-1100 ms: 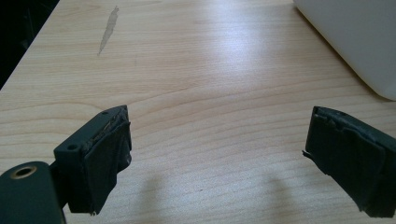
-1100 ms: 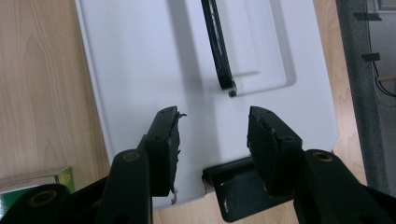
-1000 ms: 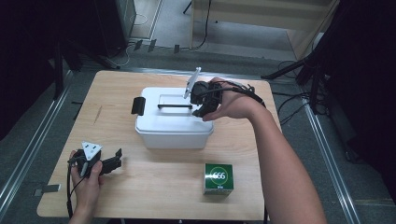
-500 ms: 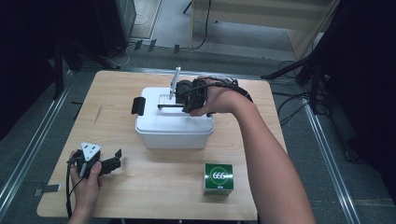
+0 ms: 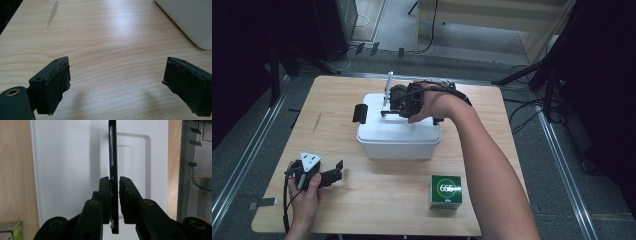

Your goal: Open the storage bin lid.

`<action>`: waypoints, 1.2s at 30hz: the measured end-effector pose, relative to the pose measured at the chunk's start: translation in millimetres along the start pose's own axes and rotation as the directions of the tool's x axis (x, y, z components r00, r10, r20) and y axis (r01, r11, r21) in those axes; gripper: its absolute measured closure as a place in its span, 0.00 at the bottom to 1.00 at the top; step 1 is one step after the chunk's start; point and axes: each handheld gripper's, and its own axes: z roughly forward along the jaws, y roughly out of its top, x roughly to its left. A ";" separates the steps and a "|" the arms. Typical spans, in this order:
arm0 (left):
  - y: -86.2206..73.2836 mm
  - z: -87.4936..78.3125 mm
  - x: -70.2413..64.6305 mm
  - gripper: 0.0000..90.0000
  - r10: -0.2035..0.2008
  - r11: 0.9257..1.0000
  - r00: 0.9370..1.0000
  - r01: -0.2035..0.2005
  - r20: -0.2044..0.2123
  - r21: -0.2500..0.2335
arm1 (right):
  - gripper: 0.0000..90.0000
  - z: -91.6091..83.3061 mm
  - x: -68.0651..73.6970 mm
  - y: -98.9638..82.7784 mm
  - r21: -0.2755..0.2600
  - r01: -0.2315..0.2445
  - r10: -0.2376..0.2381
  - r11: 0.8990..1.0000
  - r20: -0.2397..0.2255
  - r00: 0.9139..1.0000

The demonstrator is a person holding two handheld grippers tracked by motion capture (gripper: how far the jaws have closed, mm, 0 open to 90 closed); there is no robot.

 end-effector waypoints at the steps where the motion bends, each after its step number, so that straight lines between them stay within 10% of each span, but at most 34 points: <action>1: 0.3 0.2 -0.1 0.09 0.001 1.000 1.000 -0.001 0.000 0.003 | 0.91 0.4 0.3 1.6 0.010 -0.004 0.004 1.000 0.007 1.000; 19: 1.2 1.8 0.1 0.09 0.001 1.000 1.000 -0.001 0.003 0.013 | 0.95 5.1 -1.7 5.1 0.002 0.058 -0.059 0.998 0.031 0.998; 36: 1.1 1.6 -0.3 0.09 0.003 1.000 1.000 -0.003 0.002 0.011 | 0.95 -31.3 -8.6 -2.4 -0.037 0.045 -0.043 0.998 0.071 0.997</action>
